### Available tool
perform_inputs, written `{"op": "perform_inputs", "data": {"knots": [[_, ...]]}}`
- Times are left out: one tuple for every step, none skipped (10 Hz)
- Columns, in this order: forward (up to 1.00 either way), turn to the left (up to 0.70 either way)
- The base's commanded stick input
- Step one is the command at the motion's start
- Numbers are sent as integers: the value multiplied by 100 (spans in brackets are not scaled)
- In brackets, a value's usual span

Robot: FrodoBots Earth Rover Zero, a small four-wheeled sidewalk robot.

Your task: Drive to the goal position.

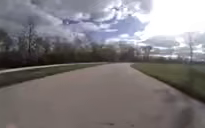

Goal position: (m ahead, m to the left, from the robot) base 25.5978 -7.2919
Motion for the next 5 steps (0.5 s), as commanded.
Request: {"op": "perform_inputs", "data": {"knots": [[100, -39], [100, -39], [100, -39], [100, -39], [100, -33]]}}
